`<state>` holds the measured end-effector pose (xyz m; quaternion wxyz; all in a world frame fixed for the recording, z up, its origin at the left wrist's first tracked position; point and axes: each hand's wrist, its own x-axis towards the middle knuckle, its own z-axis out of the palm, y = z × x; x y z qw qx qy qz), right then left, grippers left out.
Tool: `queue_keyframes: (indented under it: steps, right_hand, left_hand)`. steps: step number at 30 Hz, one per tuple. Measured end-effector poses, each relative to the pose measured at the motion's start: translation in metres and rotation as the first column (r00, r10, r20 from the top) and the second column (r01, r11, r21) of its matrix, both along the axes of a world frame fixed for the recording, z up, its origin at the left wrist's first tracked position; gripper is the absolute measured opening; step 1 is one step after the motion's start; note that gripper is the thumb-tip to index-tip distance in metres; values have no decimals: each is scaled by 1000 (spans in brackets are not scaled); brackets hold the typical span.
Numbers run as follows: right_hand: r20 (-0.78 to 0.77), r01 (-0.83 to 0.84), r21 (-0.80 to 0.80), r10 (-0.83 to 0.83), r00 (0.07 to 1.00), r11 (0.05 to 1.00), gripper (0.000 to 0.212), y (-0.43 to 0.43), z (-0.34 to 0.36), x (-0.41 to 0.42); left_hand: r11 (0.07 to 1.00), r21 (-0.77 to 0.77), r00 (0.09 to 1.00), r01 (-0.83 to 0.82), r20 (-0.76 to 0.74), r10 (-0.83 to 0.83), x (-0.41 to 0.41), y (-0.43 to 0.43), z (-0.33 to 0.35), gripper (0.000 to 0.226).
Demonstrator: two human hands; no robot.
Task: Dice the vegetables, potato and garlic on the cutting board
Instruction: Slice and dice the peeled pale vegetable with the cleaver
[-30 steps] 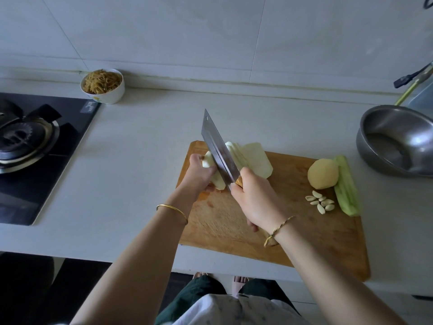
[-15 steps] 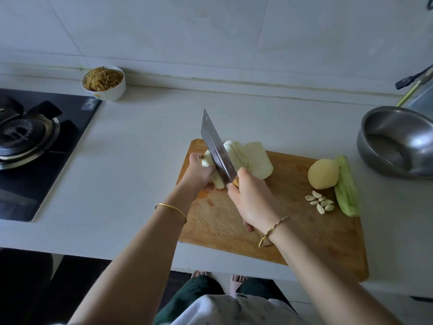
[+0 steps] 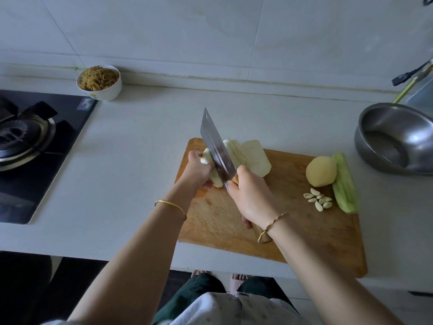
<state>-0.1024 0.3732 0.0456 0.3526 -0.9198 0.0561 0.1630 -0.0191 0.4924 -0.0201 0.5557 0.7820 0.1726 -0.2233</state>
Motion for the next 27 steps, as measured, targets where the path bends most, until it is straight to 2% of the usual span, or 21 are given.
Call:
queue_keyframes:
  steps: [3,15,22,27]
  right_hand:
    - [21,-7,11,7,1000,1000,21,4,-3,8]
    - [1,-11,-13,11,1000,1000,18,6,-15,11]
    - [-10,-3,-40,3,1000,999,29,0,-18,-1]
    - [-42,-5,-29,4,999,1000,17,10,-36,15]
  left_hand:
    - [1000,-22,1000,-11,-17,11,0,2,1,27]
    - [999,-28,999,-33,-13,33,-1,1,-1,32]
    - [1000,12,1000,-29,-6,29,1,-1,0,35]
    - [999,0,999,-33,-15,33,1,1,-1,34]
